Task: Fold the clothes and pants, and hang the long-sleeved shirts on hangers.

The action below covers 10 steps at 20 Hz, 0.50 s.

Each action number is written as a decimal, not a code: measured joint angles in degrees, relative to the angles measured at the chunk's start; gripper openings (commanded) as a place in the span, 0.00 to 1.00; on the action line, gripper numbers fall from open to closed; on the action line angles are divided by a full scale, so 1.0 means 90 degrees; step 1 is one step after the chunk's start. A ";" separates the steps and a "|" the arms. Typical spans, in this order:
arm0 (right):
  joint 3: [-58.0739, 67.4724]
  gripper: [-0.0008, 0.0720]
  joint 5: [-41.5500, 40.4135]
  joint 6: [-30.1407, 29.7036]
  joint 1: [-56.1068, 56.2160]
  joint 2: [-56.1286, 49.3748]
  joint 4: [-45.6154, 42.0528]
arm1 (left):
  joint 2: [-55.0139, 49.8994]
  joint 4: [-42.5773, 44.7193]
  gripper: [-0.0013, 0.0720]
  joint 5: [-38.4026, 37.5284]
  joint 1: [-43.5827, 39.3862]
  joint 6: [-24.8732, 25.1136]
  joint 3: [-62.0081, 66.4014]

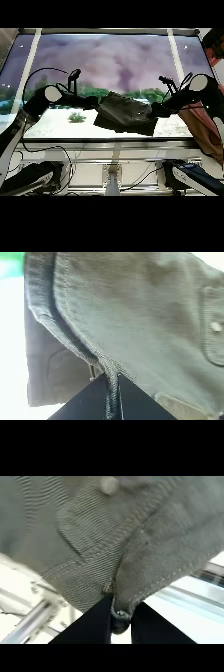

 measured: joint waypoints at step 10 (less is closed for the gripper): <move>-0.2579 0.37 -0.1027 0.0835 0.0000 0.1285 0.0449 | -0.0886 0.0214 0.06 -0.0355 -0.0236 -0.0017 0.0012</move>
